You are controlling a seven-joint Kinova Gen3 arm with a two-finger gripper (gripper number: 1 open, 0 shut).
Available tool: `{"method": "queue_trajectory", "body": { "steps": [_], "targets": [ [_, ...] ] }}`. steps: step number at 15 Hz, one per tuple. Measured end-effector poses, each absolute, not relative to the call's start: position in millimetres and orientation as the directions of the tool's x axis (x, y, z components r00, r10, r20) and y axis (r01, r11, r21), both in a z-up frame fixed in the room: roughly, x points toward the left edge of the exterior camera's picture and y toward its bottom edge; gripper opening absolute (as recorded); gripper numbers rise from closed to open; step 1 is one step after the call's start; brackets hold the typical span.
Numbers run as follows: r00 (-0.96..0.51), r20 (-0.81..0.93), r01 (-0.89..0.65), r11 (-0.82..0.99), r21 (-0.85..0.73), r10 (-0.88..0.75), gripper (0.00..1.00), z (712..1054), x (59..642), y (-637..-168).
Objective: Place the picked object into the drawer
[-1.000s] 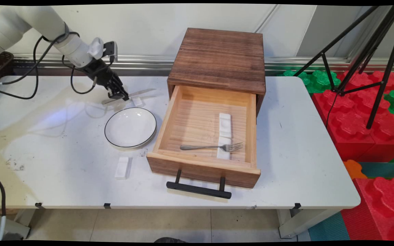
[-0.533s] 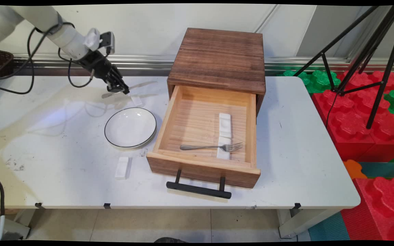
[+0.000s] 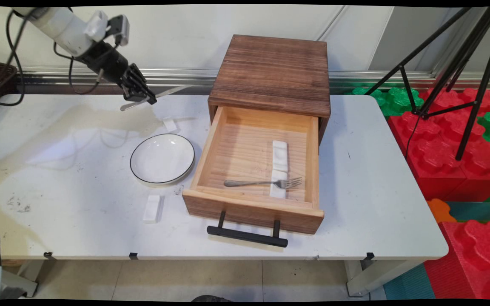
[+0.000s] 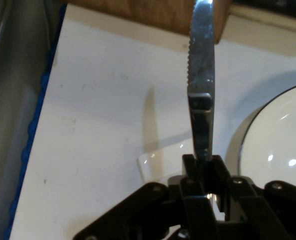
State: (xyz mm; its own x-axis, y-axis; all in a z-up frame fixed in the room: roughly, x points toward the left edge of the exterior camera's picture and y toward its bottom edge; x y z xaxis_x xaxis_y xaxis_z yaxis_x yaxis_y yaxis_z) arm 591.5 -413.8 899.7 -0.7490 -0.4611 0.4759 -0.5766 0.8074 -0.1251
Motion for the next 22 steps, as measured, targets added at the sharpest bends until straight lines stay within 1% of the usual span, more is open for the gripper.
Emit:
{"method": "queue_trajectory", "body": {
  "steps": [5,10,13,18,22],
  "targets": [
    [-0.745,0.514,-0.552,0.825,-0.119,-0.425,0.0,934,580,-398],
    [-0.735,0.58,-0.495,0.863,-0.103,-0.352,0.0,976,548,-383],
    [-0.728,0.61,-0.46,0.883,-0.096,-0.313,0.0,990,526,-377],
    [-0.719,0.642,-0.412,0.907,-0.087,-0.265,0.0,1000,493,-374],
    [-0.712,0.664,-0.374,0.924,-0.08,-0.23,0.0,998,458,-378]
  ]
}}
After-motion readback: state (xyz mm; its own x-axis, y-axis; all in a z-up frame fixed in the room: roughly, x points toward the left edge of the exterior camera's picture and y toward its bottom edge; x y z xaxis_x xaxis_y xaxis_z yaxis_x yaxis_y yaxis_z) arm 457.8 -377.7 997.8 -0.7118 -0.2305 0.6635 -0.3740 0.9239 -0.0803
